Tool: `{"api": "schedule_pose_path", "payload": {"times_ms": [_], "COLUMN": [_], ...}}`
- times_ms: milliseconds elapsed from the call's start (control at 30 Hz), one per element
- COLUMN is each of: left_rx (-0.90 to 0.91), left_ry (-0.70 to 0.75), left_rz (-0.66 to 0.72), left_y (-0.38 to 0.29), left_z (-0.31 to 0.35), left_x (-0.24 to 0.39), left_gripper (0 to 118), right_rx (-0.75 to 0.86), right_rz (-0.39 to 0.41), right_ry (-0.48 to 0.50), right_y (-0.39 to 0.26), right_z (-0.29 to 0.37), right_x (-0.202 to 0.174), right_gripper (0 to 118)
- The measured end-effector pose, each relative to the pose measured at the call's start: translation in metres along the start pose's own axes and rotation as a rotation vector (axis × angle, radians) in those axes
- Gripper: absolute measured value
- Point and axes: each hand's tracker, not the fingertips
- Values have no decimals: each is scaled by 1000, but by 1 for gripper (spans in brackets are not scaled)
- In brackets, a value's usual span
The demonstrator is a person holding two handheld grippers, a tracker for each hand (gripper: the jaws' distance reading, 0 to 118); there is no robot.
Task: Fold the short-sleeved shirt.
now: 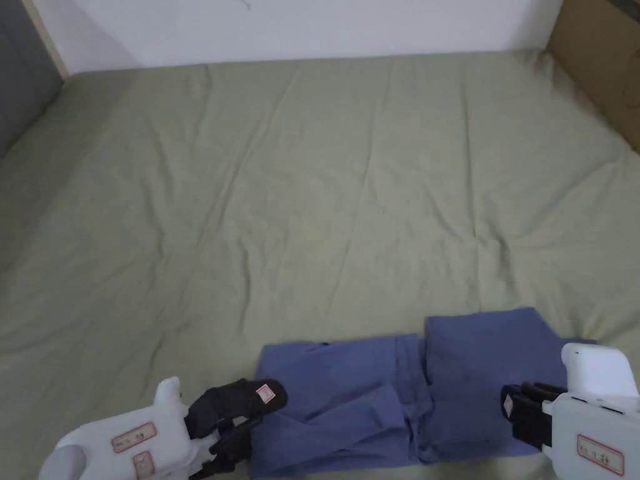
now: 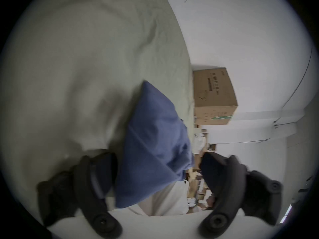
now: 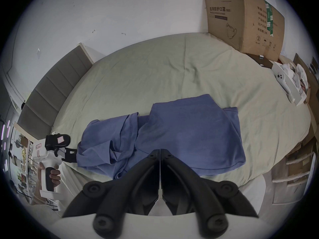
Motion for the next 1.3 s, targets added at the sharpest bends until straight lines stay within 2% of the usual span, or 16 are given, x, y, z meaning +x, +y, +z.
{"api": "schedule_pose_path", "payload": {"times_ms": [33, 100, 133, 167, 200, 233, 300, 500, 667, 800, 900, 1000, 1133, 1267, 1300], "left_rx": [-31, -39, -63, -56, -44, -43, -42, 64, 159, 201, 212, 195, 152, -13, -53], "left_ry": [-19, 97, 164, 170, 65, 46, 64, 152, 313, 361, 395, 453, 424, 397, 376], "left_rz": [16, -16, -74, -78, -24, -10, -78, -114, -140, -156, -232, -382, -546, -755, -747], "left_y": [1, 2, 4, 5, 8, 11, 15, 49, 66, 67, 59, 49, 29, -3, -11], "left_z": [-9, -27, -34, -35, -29, -23, -8, 61, 131, 152, 140, 114, 64, -13, -33], "left_x": [-2, -1, -5, -7, -8, -6, -1, 2, 5, 18, 49, 97, 159, 196, 199], "left_gripper": [83, 35, 21, 20, 19, 18, 17, 17, 17, 17, 17, 17, 17, 17, 17], "right_rx": [-3, -8, -13, -16, -18, -18, -16, -15, -26, -37, -45, -43, -24, -11, -10], "right_rz": [7, 16, 21, 26, 34, 39, 42, 35, 38, 17, -2, -12, -42, -75, -83], "right_ry": [-1, 2, 0, -4, -9, -14, -18, -19, -10, -1, 1, 1, 0, -9, -12], "right_y": [1, 1, 2, 3, 4, 5, 8, 13, 10, 4, 1, 0, -1, -5, -7], "right_z": [-1, -1, -2, -2, 1, 2, 3, -2, -8, -12, -14, -11, -6, 0, 1], "right_x": [-3, -6, -8, -10, -13, -15, -15, -13, -12, -7, -4, 0, 12, 26, 30], "right_gripper": [2, 2, 2, 2, 2, 2, 2, 2, 2, 2, 2, 2, 2, 2, 2]}}
